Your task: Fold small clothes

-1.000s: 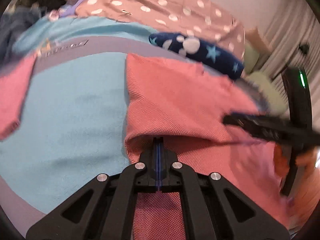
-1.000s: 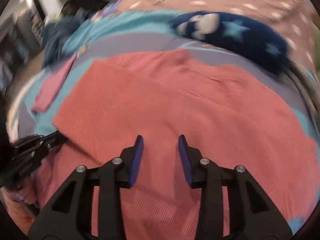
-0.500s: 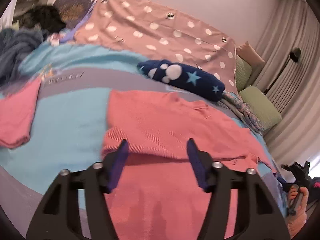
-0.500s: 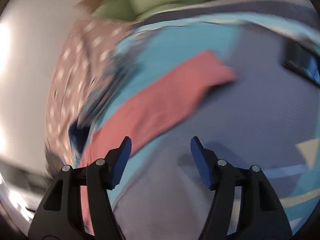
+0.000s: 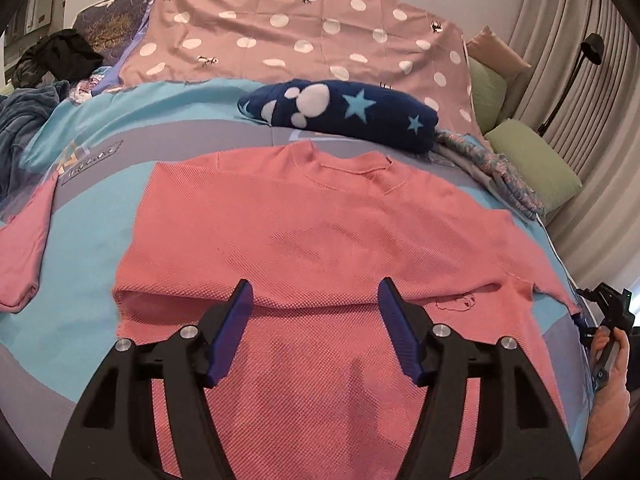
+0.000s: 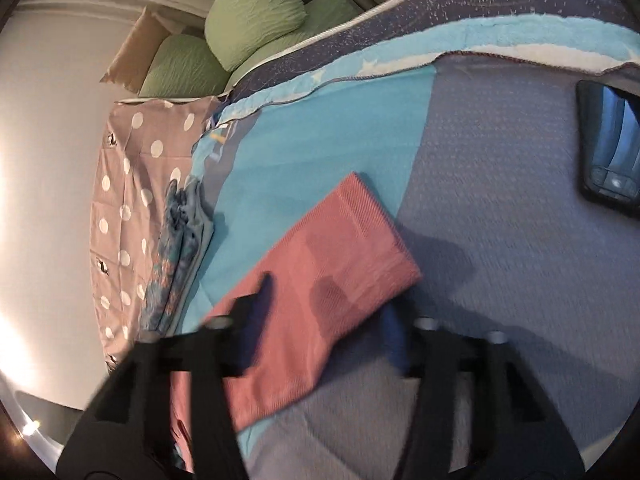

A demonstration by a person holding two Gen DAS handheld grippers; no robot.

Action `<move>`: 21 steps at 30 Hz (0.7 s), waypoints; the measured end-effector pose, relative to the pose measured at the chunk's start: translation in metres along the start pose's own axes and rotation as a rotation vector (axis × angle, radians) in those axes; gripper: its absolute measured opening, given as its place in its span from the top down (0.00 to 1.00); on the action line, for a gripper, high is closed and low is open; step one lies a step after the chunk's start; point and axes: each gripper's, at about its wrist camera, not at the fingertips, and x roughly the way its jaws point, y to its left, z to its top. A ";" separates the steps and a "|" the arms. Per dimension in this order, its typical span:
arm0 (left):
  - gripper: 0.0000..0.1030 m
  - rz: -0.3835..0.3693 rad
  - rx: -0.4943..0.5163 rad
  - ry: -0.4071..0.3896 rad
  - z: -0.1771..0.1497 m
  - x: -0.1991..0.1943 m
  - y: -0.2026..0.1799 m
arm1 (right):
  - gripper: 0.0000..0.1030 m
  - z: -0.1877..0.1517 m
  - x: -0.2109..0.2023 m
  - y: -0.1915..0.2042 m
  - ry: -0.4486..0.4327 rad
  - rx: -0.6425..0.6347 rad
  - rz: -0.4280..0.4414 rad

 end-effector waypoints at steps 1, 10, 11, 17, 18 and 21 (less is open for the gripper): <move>0.35 0.003 0.002 0.000 0.001 0.001 0.001 | 0.79 0.004 0.004 -0.003 0.014 0.013 0.003; 0.35 -0.011 -0.030 -0.019 0.019 0.024 0.017 | 0.94 -0.036 -0.010 0.112 0.018 -0.316 0.180; 0.35 -0.021 -0.041 -0.020 0.020 0.027 0.020 | 0.94 -0.047 -0.012 0.130 0.024 -0.360 0.206; 0.35 -0.142 -0.147 0.001 0.011 0.045 0.042 | 0.94 -0.162 -0.006 0.256 0.135 -0.683 0.404; 0.35 -0.175 -0.170 -0.005 0.010 0.044 0.047 | 0.94 -0.192 0.002 0.277 0.183 -0.750 0.431; 0.35 -0.255 -0.230 -0.026 0.008 0.038 0.062 | 0.94 -0.261 0.025 0.310 0.303 -0.873 0.467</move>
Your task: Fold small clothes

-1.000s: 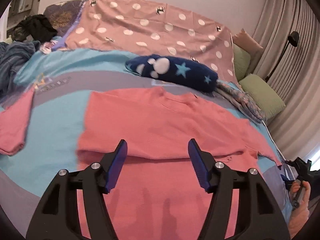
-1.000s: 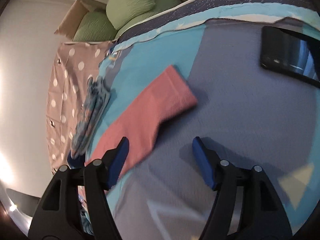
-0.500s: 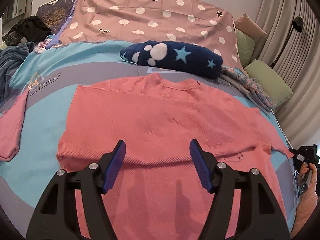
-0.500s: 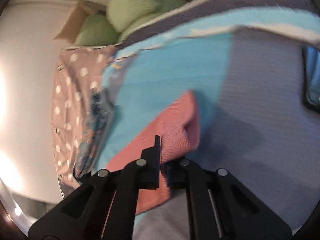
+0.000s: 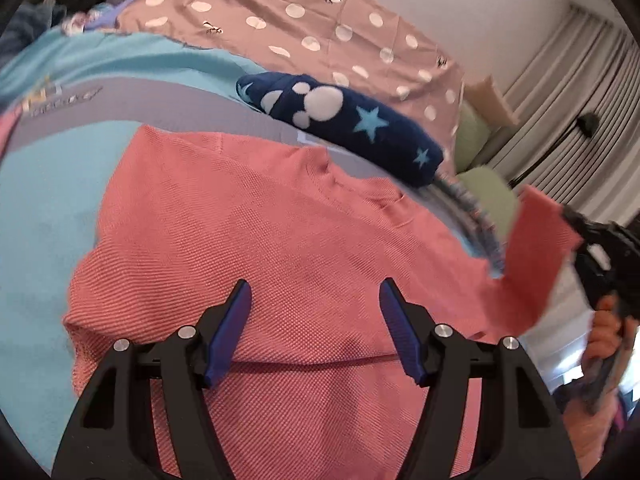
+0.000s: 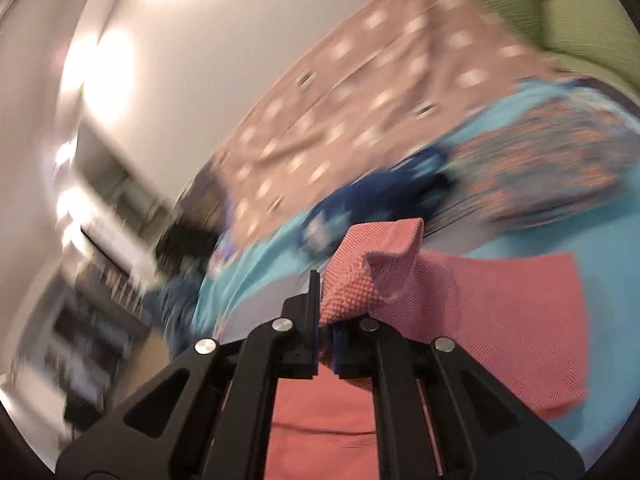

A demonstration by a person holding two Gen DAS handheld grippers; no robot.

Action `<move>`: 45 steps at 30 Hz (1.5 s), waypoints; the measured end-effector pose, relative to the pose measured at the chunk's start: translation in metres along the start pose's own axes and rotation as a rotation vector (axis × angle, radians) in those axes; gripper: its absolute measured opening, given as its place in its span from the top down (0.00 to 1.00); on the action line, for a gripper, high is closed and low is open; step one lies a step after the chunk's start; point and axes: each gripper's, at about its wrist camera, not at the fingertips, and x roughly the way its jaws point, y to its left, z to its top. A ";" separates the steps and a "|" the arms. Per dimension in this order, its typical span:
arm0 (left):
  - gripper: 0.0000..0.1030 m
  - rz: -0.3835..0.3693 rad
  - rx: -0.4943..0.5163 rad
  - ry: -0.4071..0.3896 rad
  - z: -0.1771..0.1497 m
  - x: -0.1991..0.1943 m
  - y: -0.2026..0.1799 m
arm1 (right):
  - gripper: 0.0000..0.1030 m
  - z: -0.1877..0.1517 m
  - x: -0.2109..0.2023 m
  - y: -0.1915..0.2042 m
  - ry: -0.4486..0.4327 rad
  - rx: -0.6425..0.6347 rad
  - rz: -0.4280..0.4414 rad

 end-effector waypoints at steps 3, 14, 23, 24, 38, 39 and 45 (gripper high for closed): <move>0.35 -0.054 -0.043 -0.009 0.001 -0.007 0.012 | 0.94 -0.032 0.049 0.039 0.129 -0.089 0.048; 0.35 -0.236 -0.156 -0.002 0.005 -0.007 0.022 | 0.94 -0.120 0.098 0.072 0.331 -0.387 -0.026; 0.34 -0.281 -0.112 0.070 0.001 0.008 0.012 | 0.64 -0.144 0.098 0.093 0.332 -0.571 -0.020; 0.34 -0.283 -0.113 0.070 0.001 0.008 0.012 | 0.63 -0.146 0.097 0.096 0.325 -0.597 -0.020; 0.33 -0.250 -0.159 0.014 0.022 0.000 0.030 | 0.32 -0.132 0.120 0.078 0.288 -0.435 0.000; 0.33 -0.249 -0.164 0.013 0.022 -0.001 0.032 | 0.32 -0.134 0.123 0.079 0.308 -0.438 0.032; 0.33 -0.270 -0.139 0.021 0.020 -0.005 0.032 | 0.32 -0.163 0.121 0.103 0.385 -0.645 0.128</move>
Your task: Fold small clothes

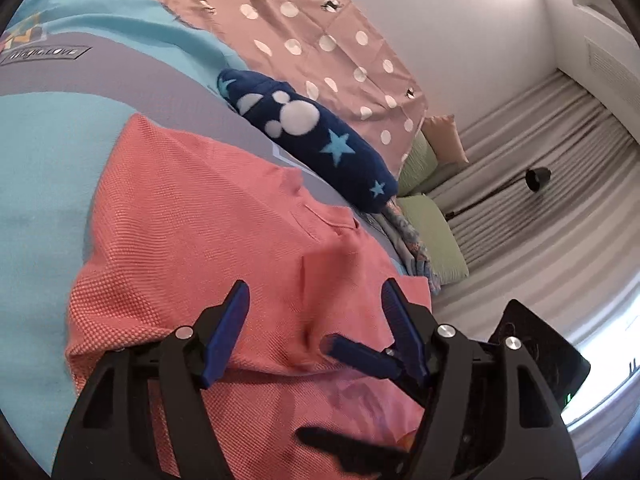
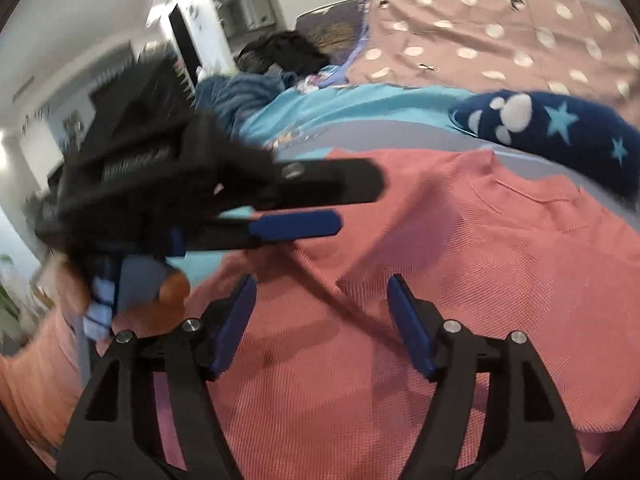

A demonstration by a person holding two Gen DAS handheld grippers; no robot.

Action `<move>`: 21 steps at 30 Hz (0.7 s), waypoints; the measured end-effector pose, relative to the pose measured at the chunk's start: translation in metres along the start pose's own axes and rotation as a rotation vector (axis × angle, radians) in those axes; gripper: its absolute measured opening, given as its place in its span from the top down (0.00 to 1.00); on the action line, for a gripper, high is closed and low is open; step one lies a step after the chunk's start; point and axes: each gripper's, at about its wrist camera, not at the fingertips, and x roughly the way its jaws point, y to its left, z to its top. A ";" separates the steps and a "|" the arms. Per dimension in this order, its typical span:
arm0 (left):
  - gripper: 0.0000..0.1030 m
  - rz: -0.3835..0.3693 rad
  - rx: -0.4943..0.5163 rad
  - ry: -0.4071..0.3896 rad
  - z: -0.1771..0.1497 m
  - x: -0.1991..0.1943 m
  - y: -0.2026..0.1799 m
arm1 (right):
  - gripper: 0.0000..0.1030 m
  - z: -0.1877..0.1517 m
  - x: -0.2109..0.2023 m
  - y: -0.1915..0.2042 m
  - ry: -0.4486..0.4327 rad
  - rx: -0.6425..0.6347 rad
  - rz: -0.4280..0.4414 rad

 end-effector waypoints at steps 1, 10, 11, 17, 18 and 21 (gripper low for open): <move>0.33 0.000 0.008 0.010 -0.002 0.003 -0.001 | 0.32 -0.001 -0.001 -0.001 -0.003 0.005 0.000; 0.38 0.112 0.113 0.090 -0.015 0.027 -0.014 | 0.30 -0.018 -0.023 -0.063 -0.033 0.315 0.030; 0.39 0.116 0.121 0.090 -0.016 0.026 -0.016 | 0.30 -0.018 -0.025 -0.065 -0.032 0.319 0.025; 0.44 0.180 0.126 0.131 -0.020 0.031 -0.025 | 0.30 -0.012 -0.038 -0.054 0.086 0.162 -0.329; 0.47 0.201 0.119 0.141 -0.020 0.035 -0.025 | 0.30 -0.012 -0.045 -0.054 0.101 0.130 -0.413; 0.51 0.243 0.092 0.151 -0.017 0.042 -0.025 | 0.23 -0.019 -0.077 -0.063 0.063 0.158 -0.460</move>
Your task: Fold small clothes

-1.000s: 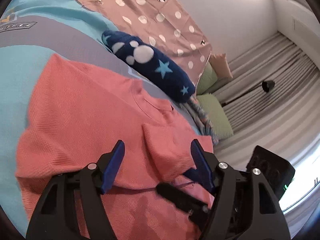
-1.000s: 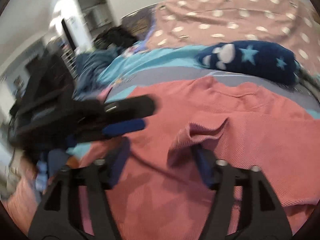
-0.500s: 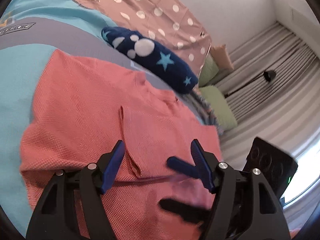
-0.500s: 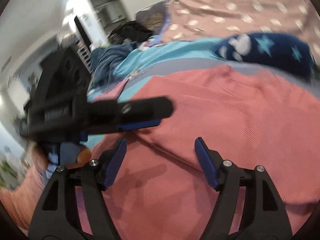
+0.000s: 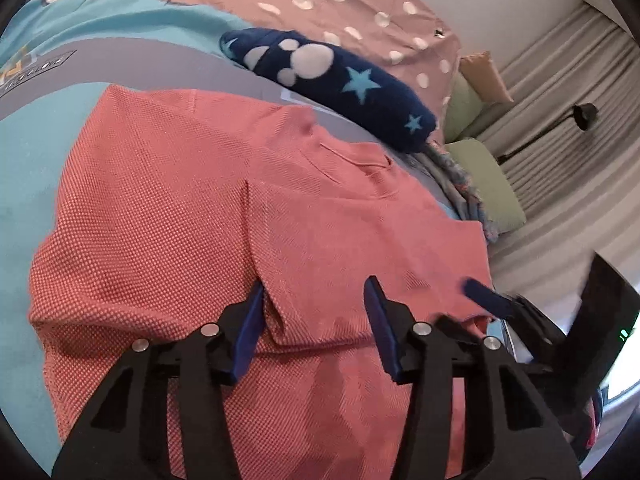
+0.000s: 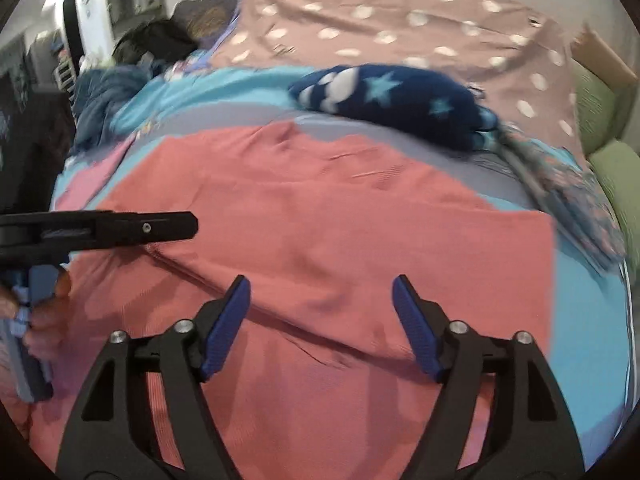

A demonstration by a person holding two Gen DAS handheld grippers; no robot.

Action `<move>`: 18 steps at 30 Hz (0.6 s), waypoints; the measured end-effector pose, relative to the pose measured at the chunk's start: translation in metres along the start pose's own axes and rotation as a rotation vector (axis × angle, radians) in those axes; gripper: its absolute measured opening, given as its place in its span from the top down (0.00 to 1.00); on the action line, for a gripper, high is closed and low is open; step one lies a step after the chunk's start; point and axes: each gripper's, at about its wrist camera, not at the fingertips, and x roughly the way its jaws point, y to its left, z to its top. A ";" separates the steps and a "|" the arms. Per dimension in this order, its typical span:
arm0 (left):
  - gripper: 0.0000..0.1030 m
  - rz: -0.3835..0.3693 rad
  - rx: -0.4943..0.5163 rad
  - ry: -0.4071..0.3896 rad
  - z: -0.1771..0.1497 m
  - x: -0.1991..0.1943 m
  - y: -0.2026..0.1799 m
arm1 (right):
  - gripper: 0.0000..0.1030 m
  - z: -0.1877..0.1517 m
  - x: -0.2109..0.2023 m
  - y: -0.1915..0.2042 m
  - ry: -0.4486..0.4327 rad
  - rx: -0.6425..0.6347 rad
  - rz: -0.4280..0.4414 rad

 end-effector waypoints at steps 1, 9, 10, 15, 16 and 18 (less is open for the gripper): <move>0.51 0.010 -0.007 0.001 0.001 0.000 -0.001 | 0.22 -0.005 -0.009 -0.013 -0.011 0.032 0.002; 0.51 0.185 0.016 0.051 0.008 0.013 -0.022 | 0.22 -0.056 -0.034 -0.101 -0.011 0.249 -0.120; 0.64 0.224 0.027 0.064 0.010 0.017 -0.027 | 0.22 -0.060 -0.033 -0.108 -0.002 0.270 -0.135; 0.97 0.235 0.006 0.072 0.019 0.015 -0.034 | 0.22 -0.076 -0.027 -0.123 0.037 0.284 -0.226; 0.97 0.229 0.010 0.051 0.021 0.009 -0.038 | 0.22 -0.076 -0.025 -0.124 0.042 0.294 -0.211; 0.97 0.189 0.010 0.020 0.028 -0.007 -0.045 | 0.22 -0.078 -0.022 -0.129 0.052 0.319 -0.186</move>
